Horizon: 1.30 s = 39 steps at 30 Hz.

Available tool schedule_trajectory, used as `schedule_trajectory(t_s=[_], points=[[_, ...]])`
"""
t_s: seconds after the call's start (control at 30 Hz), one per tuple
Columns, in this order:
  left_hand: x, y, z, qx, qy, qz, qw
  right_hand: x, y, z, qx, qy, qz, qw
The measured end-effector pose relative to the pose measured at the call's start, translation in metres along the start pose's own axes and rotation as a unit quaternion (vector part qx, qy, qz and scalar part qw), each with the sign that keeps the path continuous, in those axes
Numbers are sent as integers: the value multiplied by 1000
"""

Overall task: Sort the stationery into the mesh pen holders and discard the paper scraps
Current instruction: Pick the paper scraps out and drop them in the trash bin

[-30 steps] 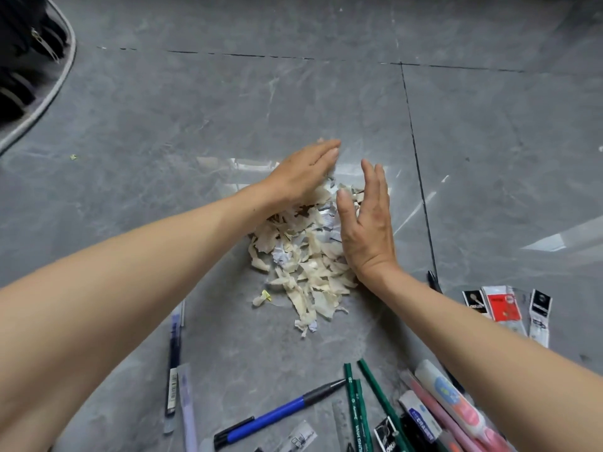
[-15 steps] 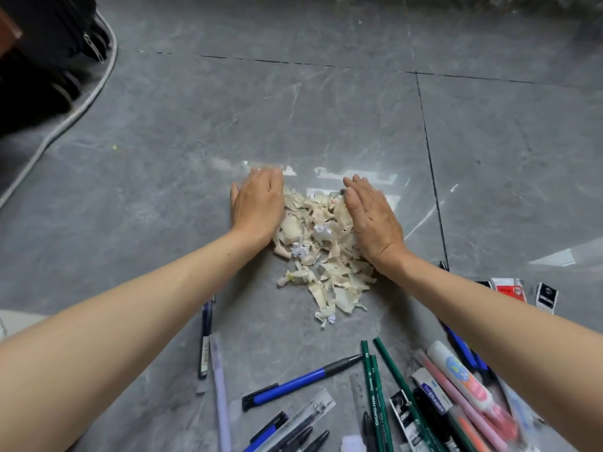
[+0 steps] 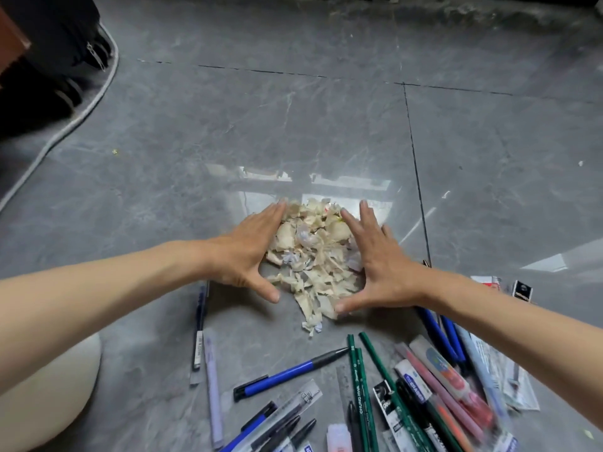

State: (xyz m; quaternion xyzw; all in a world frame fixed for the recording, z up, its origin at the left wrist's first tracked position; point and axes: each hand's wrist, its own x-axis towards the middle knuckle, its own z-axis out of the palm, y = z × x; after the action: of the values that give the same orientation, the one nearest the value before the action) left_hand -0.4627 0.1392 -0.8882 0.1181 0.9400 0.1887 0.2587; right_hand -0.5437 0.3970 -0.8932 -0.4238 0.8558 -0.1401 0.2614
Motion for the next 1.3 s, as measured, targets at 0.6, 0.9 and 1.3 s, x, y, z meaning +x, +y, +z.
schedule_trajectory(t_s=[0.6,0.9,1.3], points=[[51,79,38,-204,272,-112,934,34,-44,18,345,195,63,916],[42,104,29,-419,434,-148,784,47,-87,13,540,331,191,750],[-32,149,-8,-389,491,-133,768,-1,-159,-31,584,346,187,710]])
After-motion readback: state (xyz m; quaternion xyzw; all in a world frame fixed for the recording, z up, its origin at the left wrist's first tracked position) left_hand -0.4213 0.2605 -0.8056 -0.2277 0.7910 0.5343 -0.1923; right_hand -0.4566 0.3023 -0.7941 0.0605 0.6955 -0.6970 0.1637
